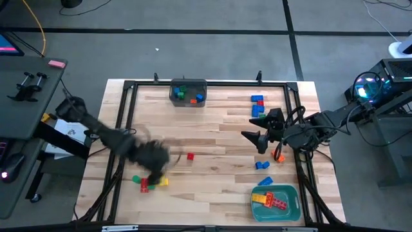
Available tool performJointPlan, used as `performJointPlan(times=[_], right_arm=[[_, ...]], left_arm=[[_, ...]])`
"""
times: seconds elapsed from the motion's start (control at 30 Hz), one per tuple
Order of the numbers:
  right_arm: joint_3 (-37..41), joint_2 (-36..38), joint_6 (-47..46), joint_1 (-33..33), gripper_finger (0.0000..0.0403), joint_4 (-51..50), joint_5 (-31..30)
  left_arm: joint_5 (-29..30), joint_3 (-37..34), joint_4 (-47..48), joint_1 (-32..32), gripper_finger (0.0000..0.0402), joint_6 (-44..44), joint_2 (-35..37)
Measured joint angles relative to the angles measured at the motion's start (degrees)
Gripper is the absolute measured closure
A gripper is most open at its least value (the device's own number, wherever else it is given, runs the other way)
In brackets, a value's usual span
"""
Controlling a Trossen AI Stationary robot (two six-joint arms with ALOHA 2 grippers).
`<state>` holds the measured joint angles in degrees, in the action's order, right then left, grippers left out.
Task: Sort blocks by size
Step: Put the green arch block into the green bin
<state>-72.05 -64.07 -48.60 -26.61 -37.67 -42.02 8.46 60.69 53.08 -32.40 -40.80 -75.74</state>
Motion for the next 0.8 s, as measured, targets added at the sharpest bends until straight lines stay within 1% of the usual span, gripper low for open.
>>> performJointPlan(times=[0.07,0.13,0.2,0.27,0.33,0.4,0.53,0.67,0.8], right_arm=[[0.0,0.01,0.02,0.0,0.005,-0.05,0.06],[0.0,0.01,0.01,0.0,0.005,-0.13,0.06],[0.0,0.02,0.0,0.0,0.005,-0.15,0.06],[0.0,0.02,-0.22,0.0,0.005,-0.31,0.06],[0.0,0.02,-0.22,0.0,0.005,-0.33,0.06],[0.0,0.02,-0.22,0.0,0.005,-0.33,0.04],[0.0,0.02,-0.25,0.0,0.005,-0.33,0.04],[0.0,0.02,0.0,0.0,0.005,-0.33,0.08],[0.0,0.02,0.0,0.0,0.005,-0.33,0.13]], left_arm=[[1.22,0.0,2.13,-8.07,0.0108,-3.76,-0.96],[4.49,0.0,4.0,-14.19,0.0108,-10.4,-1.81],[8.2,0.0,5.02,-17.57,0.0108,-17.68,-2.37],[10.06,0.0,5.47,-19.43,0.0108,-20.67,-2.88],[11.23,0.0,5.9,-19.96,0.0108,-19.03,-3.29],[11.42,0.0,5.89,-19.14,0.0109,-14.91,-4.1],[6.08,-0.02,4.47,-16.88,0.0115,-9.2,-5.99],[5.42,-0.35,4.42,-17.26,0.0119,-10.33,-8.29],[2.4,-4.2,0.49,-17.45,0.0119,-11.04,-9.89]])
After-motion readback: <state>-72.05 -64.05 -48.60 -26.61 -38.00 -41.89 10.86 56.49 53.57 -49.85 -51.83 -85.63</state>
